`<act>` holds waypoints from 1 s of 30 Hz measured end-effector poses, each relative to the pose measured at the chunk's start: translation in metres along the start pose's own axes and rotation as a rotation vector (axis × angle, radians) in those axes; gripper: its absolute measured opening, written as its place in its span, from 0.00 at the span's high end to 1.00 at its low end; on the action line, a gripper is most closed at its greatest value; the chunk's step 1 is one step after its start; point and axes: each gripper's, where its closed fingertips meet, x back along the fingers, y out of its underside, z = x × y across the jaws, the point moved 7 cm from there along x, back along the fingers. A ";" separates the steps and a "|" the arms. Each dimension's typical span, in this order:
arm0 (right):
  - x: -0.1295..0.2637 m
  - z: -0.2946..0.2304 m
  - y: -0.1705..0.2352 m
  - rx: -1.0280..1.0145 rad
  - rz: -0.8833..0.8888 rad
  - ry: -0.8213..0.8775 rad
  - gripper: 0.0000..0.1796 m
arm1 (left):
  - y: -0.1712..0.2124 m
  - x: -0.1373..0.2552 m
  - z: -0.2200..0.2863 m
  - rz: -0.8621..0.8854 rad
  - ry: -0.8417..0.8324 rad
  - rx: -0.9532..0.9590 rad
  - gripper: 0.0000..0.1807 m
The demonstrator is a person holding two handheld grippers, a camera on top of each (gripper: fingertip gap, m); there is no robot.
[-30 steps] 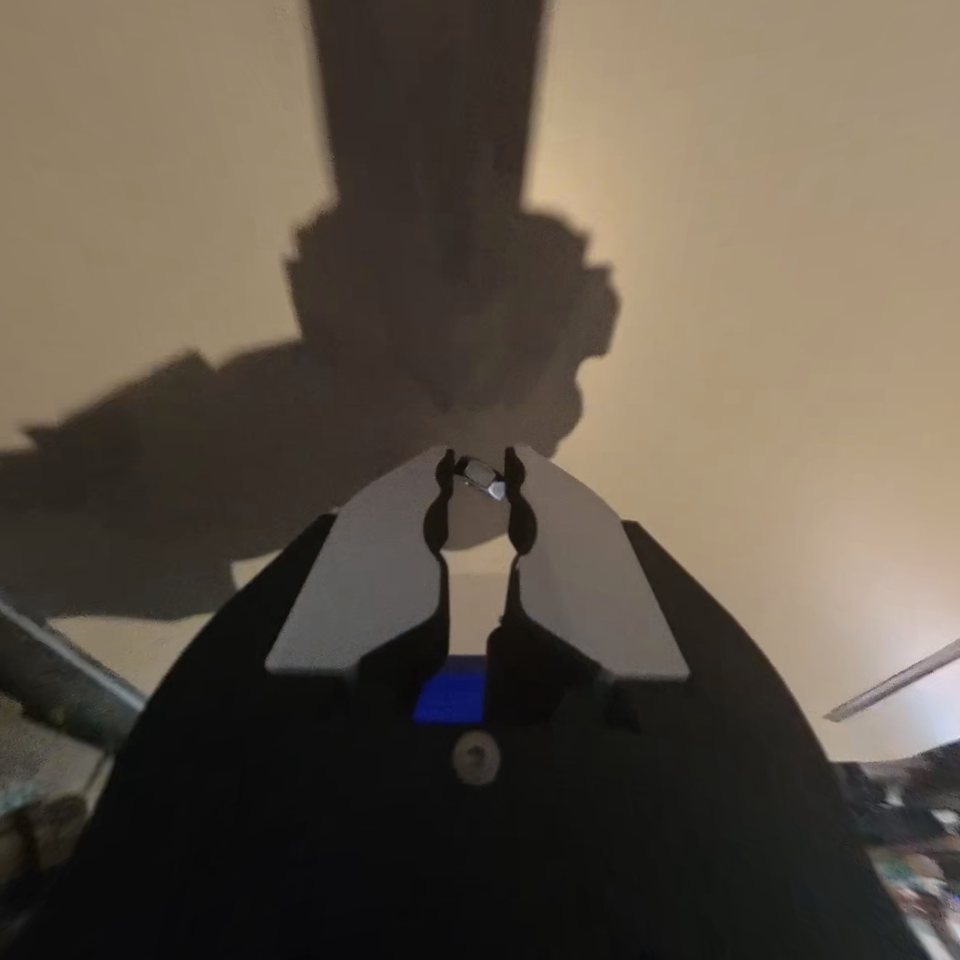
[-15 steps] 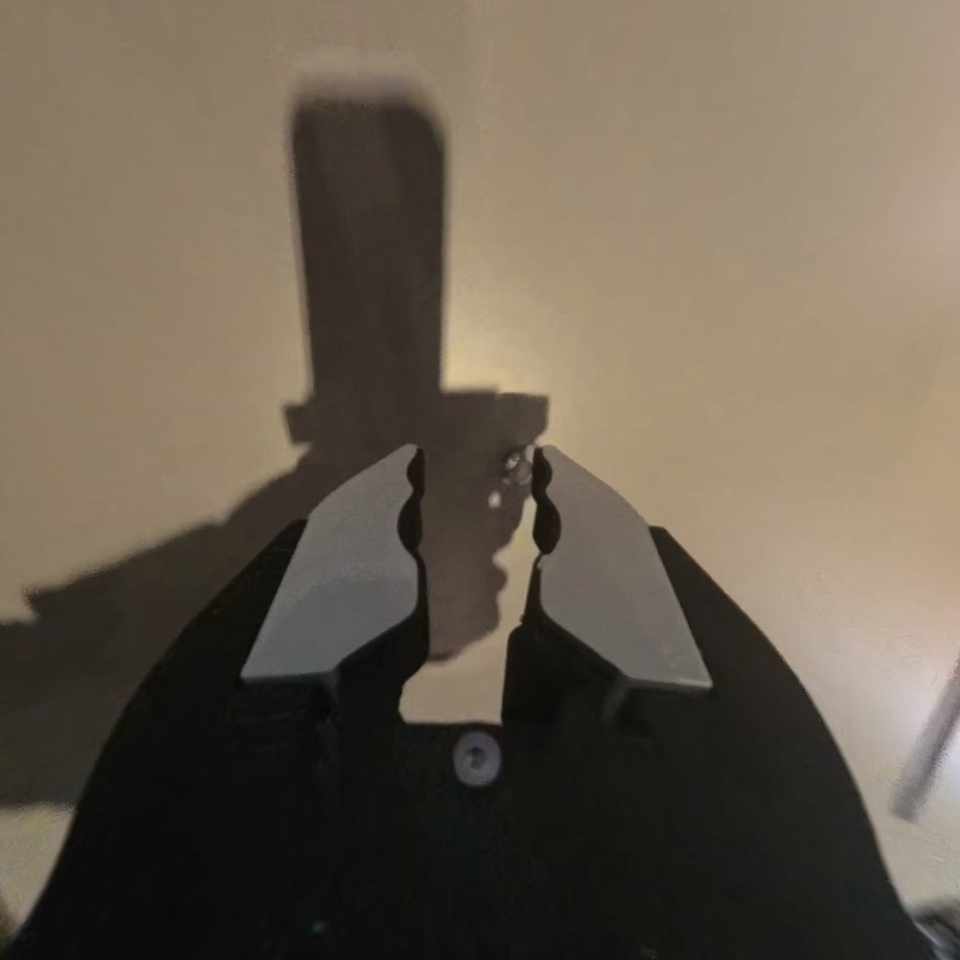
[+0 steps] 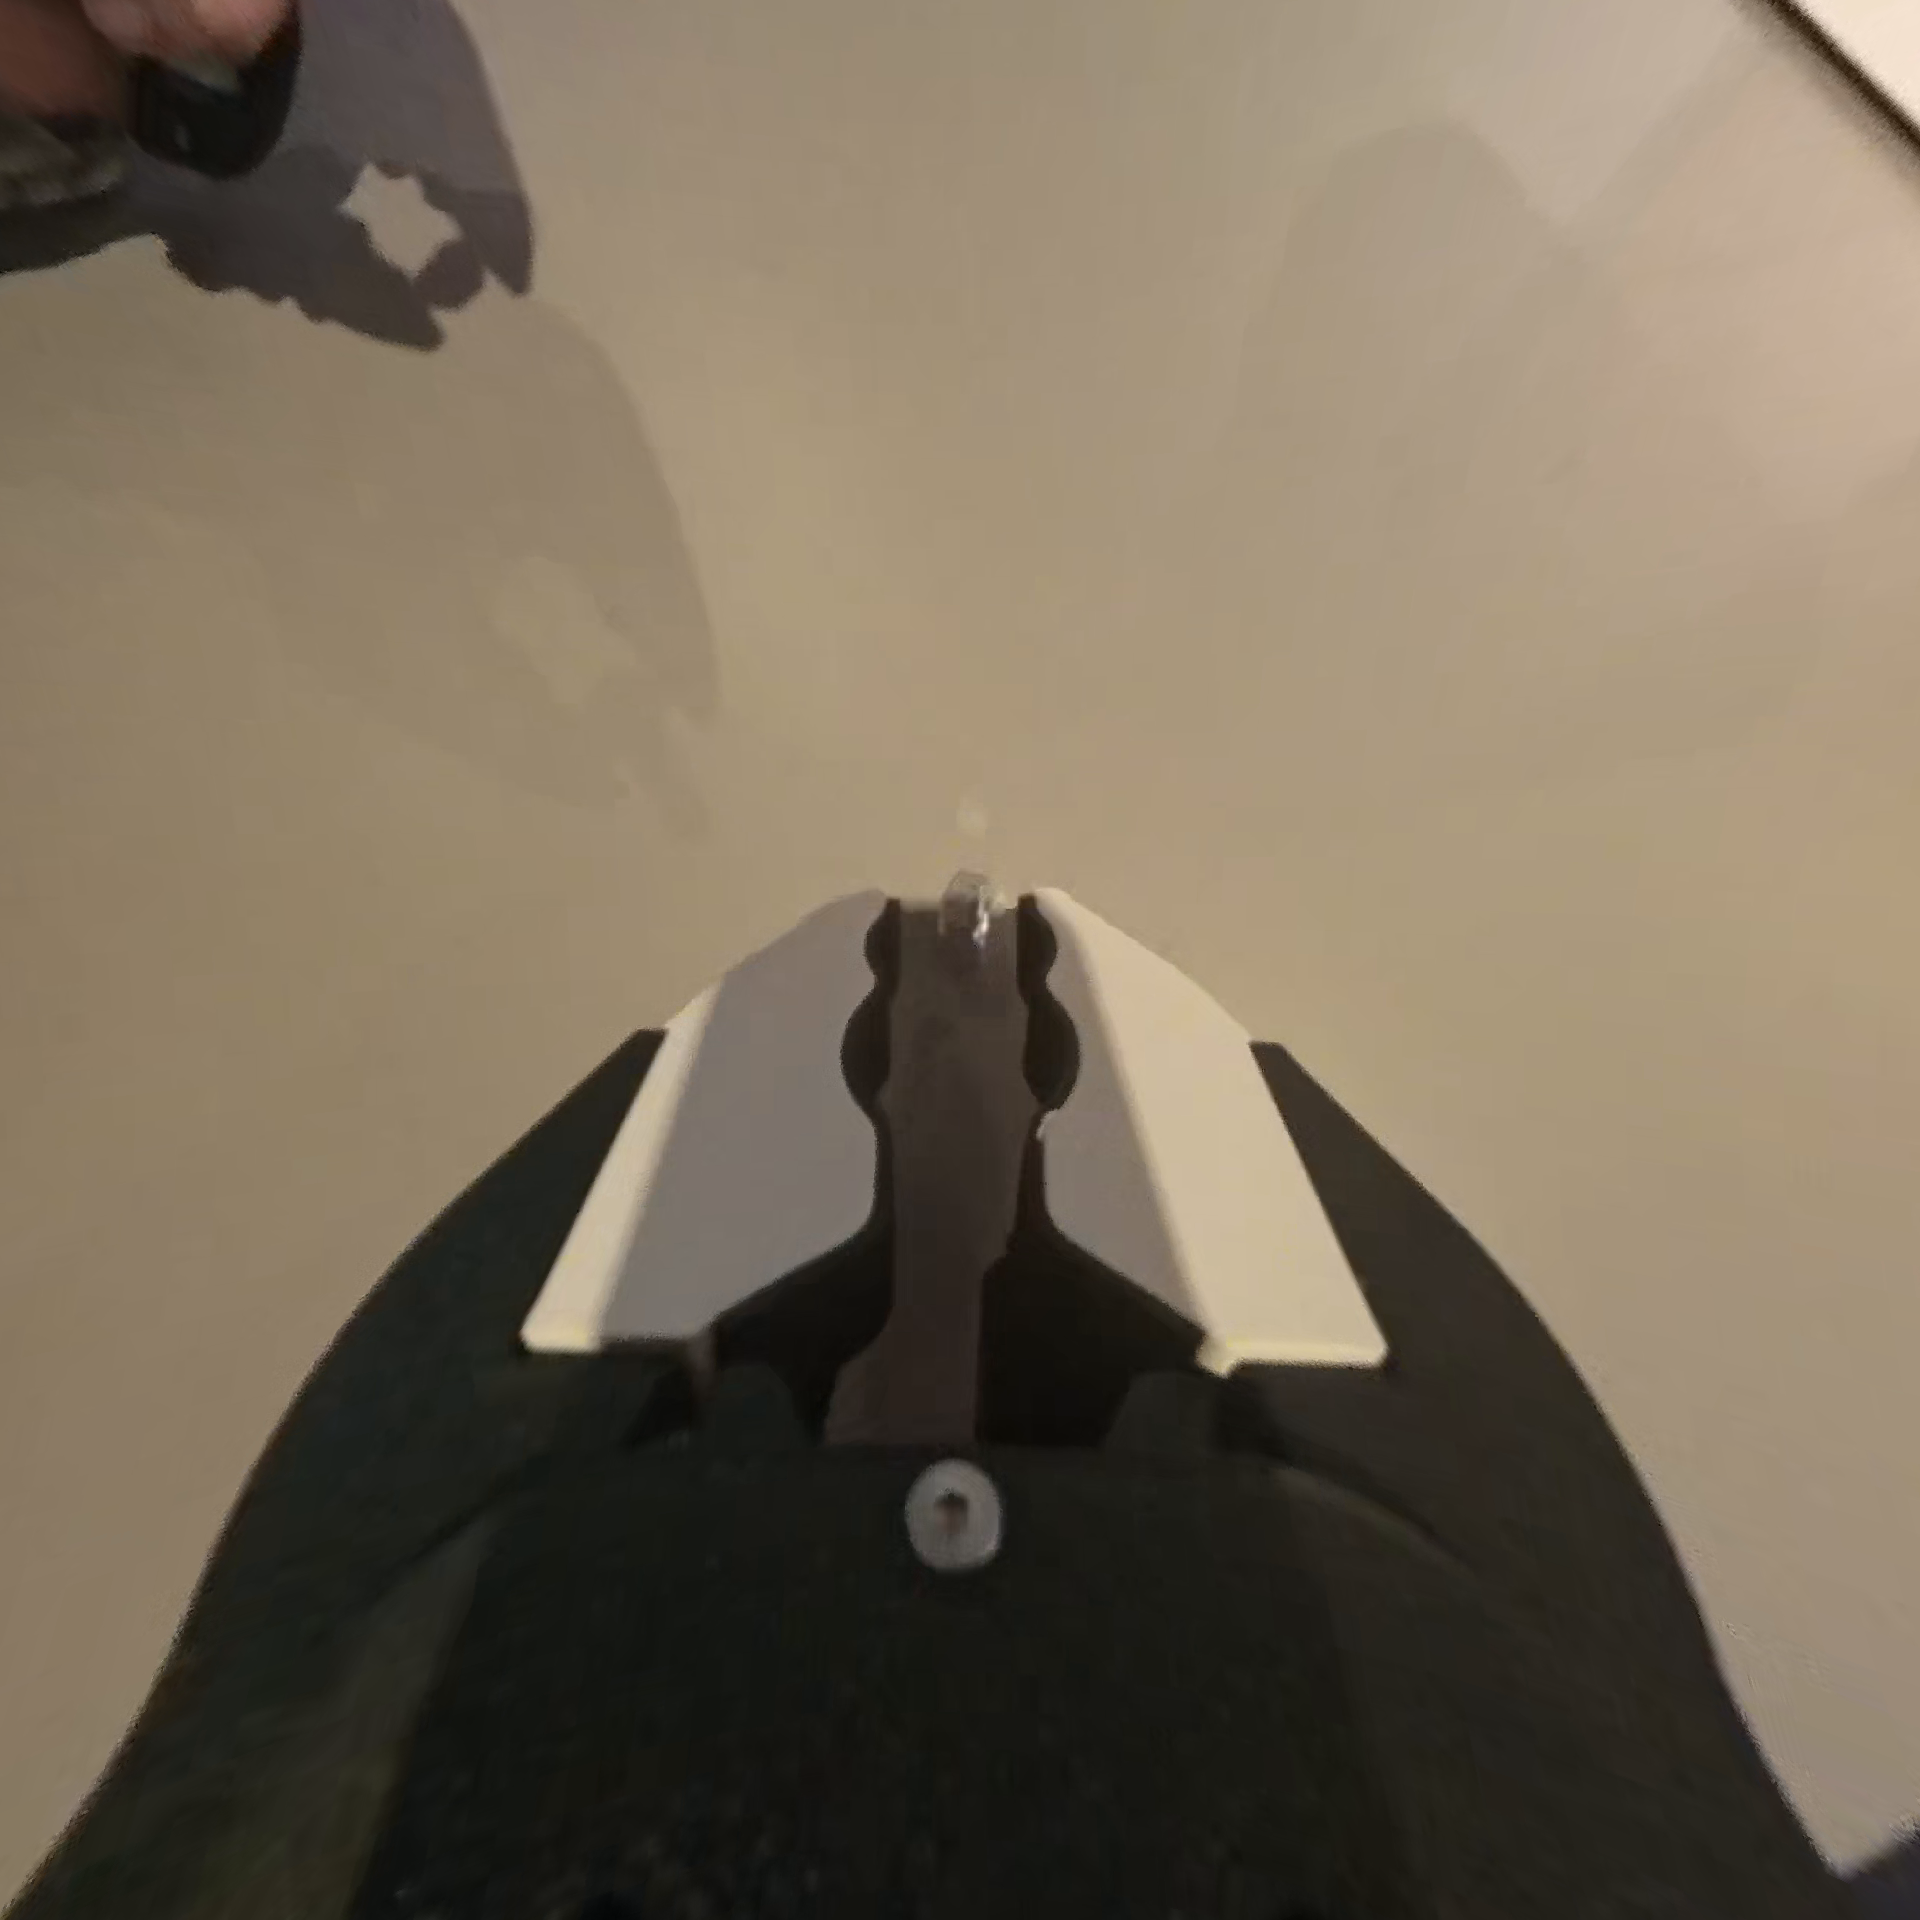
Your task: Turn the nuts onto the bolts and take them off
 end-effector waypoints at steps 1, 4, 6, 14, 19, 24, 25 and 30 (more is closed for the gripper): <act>-0.003 0.001 0.001 -0.007 -0.012 -0.002 0.88 | 0.000 0.001 -0.001 0.000 -0.002 0.001 0.89; -0.011 -0.001 0.002 -0.013 -0.028 -0.025 0.94 | 0.000 0.002 -0.002 0.004 -0.005 0.005 0.89; -0.013 -0.003 0.001 -0.016 -0.041 -0.047 0.95 | 0.000 0.002 -0.002 0.003 -0.004 0.006 0.89; -0.026 -0.039 -0.007 -0.133 -0.157 -0.354 0.96 | -0.001 0.002 -0.001 -0.001 0.006 0.013 0.89; -0.028 -0.028 -0.005 -0.158 -0.119 -0.327 0.94 | -0.002 0.002 0.000 -0.003 0.011 0.012 0.89; -0.026 -0.024 -0.005 -0.138 -0.093 -0.312 0.92 | -0.002 0.002 0.000 -0.003 0.017 0.016 0.89; -0.025 -0.025 -0.007 -0.111 -0.077 -0.305 0.91 | -0.002 0.002 0.000 -0.004 0.016 0.015 0.89; -0.014 -0.034 -0.012 0.143 -0.033 -0.166 0.87 | -0.002 0.003 -0.001 -0.001 0.011 0.012 0.89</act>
